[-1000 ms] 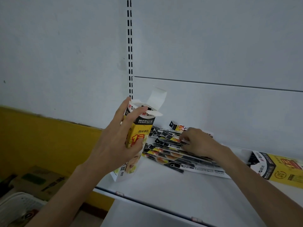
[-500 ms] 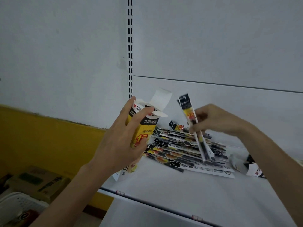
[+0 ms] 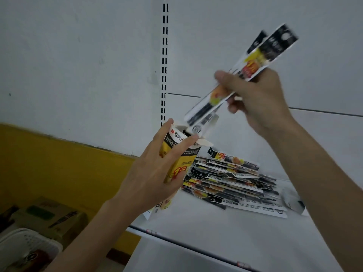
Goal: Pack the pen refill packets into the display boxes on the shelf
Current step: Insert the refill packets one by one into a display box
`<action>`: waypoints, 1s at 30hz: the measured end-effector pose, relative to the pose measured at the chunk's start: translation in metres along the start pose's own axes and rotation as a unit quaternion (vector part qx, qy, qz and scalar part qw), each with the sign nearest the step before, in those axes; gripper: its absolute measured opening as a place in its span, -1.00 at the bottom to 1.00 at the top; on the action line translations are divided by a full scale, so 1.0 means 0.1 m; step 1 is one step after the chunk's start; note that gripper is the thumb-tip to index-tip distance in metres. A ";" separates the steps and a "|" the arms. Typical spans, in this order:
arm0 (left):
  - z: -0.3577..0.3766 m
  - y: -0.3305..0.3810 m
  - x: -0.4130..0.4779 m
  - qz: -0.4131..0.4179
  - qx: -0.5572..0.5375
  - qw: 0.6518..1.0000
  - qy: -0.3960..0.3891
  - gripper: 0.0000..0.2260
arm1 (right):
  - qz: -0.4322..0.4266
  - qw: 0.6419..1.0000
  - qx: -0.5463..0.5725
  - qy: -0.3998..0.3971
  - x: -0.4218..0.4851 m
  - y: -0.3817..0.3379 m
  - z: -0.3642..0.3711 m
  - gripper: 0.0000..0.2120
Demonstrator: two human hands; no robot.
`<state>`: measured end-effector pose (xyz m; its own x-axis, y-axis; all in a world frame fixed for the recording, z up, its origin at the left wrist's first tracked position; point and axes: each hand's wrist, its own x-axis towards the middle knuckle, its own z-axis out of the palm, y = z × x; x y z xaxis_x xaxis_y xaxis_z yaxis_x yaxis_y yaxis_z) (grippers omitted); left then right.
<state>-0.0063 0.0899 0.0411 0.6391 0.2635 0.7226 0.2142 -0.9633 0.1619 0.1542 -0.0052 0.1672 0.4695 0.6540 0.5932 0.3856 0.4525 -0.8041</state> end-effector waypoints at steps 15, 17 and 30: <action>0.02 -0.06 -0.01 0.017 -0.016 1.000 0.016 -0.43 | 0.037 0.962 -0.270 0.034 -0.07 0.65 -0.38 -0.79; 0.01 -0.07 -0.01 0.019 -0.017 1.000 0.017 -0.43 | 0.128 0.890 -0.425 -0.107 -0.18 1.07 -0.55 -0.85; -0.05 -0.06 -0.04 -0.013 -0.126 0.992 0.009 -0.58 | 0.187 0.795 -0.507 -0.276 -0.42 1.49 -0.72 -0.49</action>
<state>-0.0141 0.0944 0.0404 0.6224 0.2892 0.7274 0.0370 -0.9391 0.3417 0.2490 -0.0087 0.0249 0.3904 0.9206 -0.0123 0.8744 -0.3749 -0.3080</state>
